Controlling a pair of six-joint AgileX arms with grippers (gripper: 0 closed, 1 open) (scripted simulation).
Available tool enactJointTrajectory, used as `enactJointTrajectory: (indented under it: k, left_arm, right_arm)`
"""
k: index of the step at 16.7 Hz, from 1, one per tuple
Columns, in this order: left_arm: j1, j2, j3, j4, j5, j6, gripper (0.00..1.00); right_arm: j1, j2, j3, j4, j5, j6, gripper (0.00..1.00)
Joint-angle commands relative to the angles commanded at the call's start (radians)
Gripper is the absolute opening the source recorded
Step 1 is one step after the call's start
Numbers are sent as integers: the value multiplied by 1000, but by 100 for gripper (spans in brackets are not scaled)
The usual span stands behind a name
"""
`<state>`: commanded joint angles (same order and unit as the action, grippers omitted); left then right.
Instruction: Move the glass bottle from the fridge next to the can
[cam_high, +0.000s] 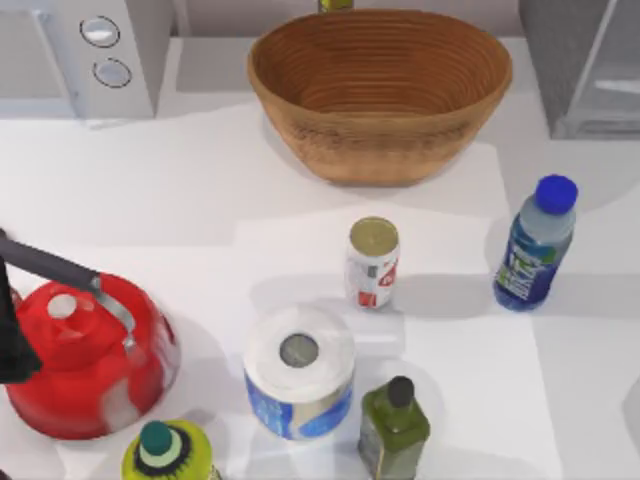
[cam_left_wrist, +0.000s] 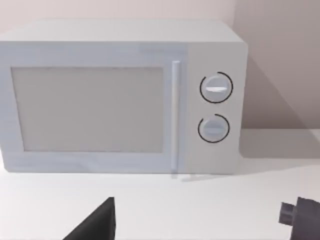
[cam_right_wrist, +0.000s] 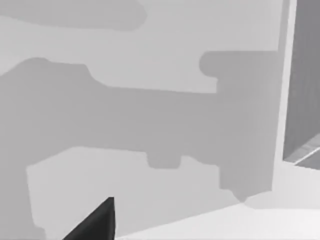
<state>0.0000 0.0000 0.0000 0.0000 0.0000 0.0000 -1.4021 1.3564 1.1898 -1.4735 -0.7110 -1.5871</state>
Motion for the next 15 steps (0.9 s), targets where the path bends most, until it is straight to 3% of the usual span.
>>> enactJointTrajectory:
  k: [4, 7, 15]
  left_arm:
    - [0, 0, 0, 0, 0, 0, 100]
    - [0, 0, 0, 0, 0, 0, 100]
    - [0, 0, 0, 0, 0, 0, 100]
  right_arm:
    - [-251, 287, 88, -5, -138, -283, 100]
    - [-370, 421, 130, -7, -205, -416, 100]
    - [-404, 461, 140, -6, -227, -456, 100]
